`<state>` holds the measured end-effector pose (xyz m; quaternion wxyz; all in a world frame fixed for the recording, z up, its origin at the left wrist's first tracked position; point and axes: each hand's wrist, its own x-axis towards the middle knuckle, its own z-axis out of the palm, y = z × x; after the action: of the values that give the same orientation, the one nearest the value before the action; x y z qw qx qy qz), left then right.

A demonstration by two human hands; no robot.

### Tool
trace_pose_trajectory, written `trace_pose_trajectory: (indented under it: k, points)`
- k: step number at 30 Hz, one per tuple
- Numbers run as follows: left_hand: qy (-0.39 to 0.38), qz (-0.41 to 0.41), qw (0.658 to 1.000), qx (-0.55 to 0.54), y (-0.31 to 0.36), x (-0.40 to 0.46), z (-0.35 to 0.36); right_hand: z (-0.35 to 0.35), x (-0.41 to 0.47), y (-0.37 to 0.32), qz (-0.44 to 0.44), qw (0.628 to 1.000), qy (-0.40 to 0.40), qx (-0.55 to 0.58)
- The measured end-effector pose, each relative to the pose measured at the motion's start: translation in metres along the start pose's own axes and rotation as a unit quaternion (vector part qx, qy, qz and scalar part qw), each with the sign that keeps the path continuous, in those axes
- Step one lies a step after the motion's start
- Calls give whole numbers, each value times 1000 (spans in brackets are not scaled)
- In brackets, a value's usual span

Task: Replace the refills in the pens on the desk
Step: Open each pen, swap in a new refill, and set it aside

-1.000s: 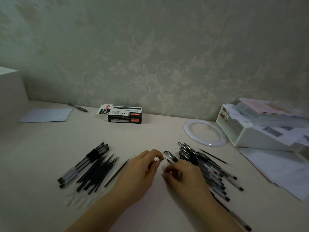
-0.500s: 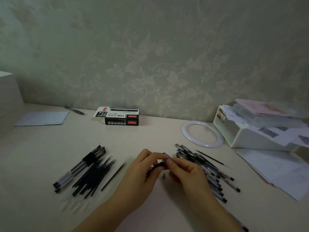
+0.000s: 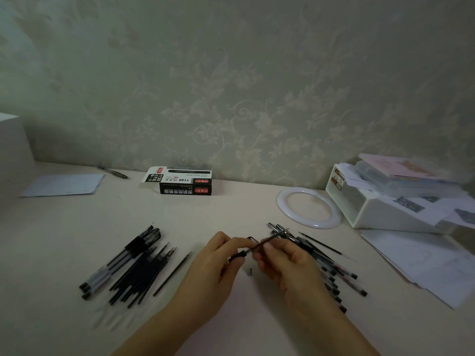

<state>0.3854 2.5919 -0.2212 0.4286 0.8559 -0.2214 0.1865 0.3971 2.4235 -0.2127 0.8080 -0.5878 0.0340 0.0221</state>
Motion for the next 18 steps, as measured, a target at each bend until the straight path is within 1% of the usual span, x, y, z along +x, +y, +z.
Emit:
trace_pose_trajectory:
  k: [2,5,7,9,12,14,16,17,18]
  points:
    - [1,-2,1000,-1,1,0,-1,-3,2,-1,-17,1000,14,-5]
    - [2,-5,1000,9,1,0,-1,-11,7,-12,-47,998,16,27]
    - [5,-5,1000,5,2,0,0,-12,7,-14,-33,999,-7,38]
    - [4,-1,1000,-5,3,0,1,-8,3,-7,-5,999,-30,18]
    - [2,4,1000,-7,3,-1,1,0,0,3,7,999,-32,9]
    - [2,2,1000,12,1,-1,1,-3,5,-2,-39,999,11,2]
    - [5,-8,1000,26,-1,-1,0,-14,10,-15,-124,988,80,-35]
    - [7,-14,999,28,-3,0,0,-23,12,-22,-176,973,116,-95]
    - [9,-19,999,29,-3,0,0,-32,12,-28,-229,944,148,-186]
